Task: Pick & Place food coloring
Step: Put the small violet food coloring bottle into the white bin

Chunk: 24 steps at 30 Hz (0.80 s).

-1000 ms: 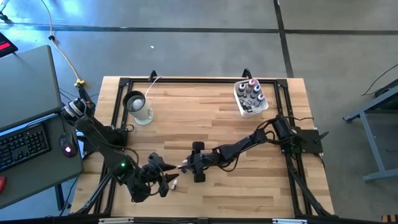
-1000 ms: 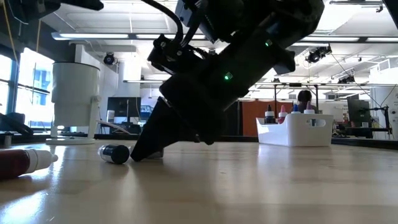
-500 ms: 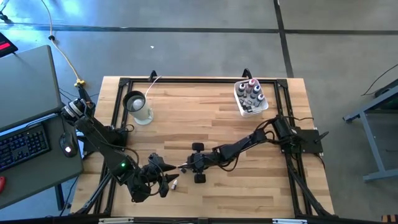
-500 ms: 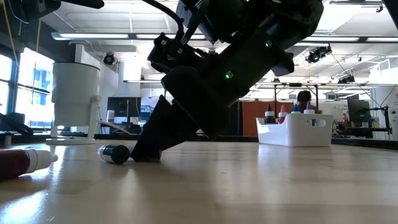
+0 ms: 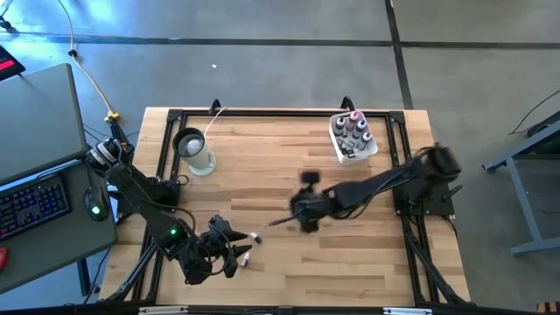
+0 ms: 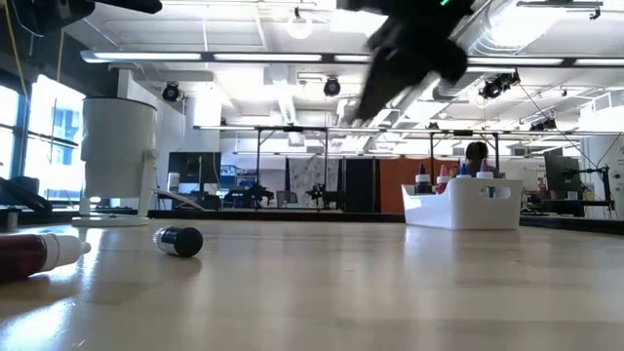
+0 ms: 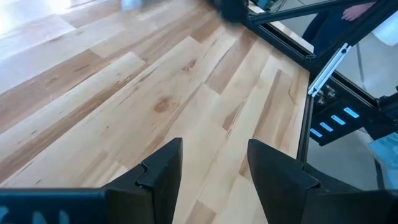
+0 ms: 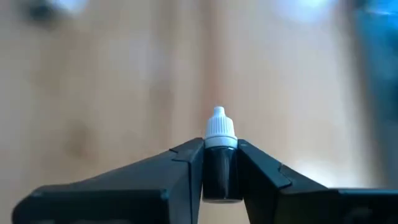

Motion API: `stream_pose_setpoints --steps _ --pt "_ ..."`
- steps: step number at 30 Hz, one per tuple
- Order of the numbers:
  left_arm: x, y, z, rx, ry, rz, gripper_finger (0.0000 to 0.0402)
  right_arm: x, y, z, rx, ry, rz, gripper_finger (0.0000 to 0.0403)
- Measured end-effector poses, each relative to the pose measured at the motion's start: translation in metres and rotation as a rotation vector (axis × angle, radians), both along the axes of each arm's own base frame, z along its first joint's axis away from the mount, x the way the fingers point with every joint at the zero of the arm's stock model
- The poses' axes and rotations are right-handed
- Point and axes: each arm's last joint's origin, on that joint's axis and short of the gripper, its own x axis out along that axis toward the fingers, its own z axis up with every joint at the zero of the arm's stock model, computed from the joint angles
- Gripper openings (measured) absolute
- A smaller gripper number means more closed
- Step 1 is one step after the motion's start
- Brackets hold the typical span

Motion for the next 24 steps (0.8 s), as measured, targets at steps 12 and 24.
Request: stream_pose_setpoints --steps 12,24 --pt "0.0 0.0 0.0 -0.002 0.001 -0.001 0.0181 -0.126 -0.096 0.103 -0.022 -0.069 -0.622 0.0083" --pt "0.0 0.0 0.0 0.0 0.002 -0.002 0.0181 -0.121 -0.151 0.035 0.053 -0.125 -0.728 0.0083"
